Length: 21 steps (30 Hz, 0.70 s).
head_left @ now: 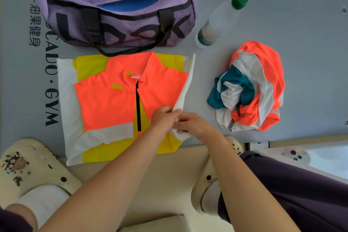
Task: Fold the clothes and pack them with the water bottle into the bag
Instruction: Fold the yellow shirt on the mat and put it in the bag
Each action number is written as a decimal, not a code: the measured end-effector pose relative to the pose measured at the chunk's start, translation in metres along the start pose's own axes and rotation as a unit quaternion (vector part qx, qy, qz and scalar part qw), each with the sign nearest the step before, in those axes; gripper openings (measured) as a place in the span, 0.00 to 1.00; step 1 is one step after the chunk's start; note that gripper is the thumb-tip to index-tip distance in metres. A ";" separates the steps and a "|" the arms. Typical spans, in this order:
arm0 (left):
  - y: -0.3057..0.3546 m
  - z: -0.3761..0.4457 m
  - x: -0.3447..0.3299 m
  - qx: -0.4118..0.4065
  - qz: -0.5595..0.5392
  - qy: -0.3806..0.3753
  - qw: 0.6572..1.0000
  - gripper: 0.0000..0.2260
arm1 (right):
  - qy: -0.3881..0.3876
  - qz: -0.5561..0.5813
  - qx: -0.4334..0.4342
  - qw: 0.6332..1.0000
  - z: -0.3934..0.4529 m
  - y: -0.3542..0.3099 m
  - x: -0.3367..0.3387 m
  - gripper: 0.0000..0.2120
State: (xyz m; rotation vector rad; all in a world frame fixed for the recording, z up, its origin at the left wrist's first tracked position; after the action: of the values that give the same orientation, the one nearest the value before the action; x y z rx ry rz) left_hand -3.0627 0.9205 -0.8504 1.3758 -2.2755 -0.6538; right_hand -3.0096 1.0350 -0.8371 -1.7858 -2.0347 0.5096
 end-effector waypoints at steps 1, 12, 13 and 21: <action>-0.001 0.004 0.001 -0.001 0.013 0.005 1.000 0.04 | -0.017 -0.001 -0.006 1.000 0.000 0.000 0.007 0.08; -0.012 0.014 0.013 -0.046 0.010 -0.023 0.999 0.18 | 0.215 -0.024 0.002 0.976 0.063 -0.080 0.047 0.17; -0.012 0.012 0.016 -0.039 -0.003 -0.023 0.999 0.15 | 0.218 -0.041 -0.003 0.975 0.066 -0.084 0.047 0.14; -0.018 -0.019 0.096 -0.017 -0.069 -0.062 0.996 0.08 | 0.117 -0.023 0.115 0.986 0.053 -0.124 0.002 0.13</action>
State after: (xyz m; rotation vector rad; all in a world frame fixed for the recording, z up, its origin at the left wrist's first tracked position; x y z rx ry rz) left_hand -3.0811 0.8232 -0.8362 1.5270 -2.2669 -0.8401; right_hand -3.1426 1.0208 -0.8202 -1.5787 -1.7756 0.4748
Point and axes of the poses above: each hand's wrist, its own z-axis towards the middle knuckle, its own x-axis out of the back of the hand, y = z × x, the point moved 1 cm from there along z, towards the middle knuckle
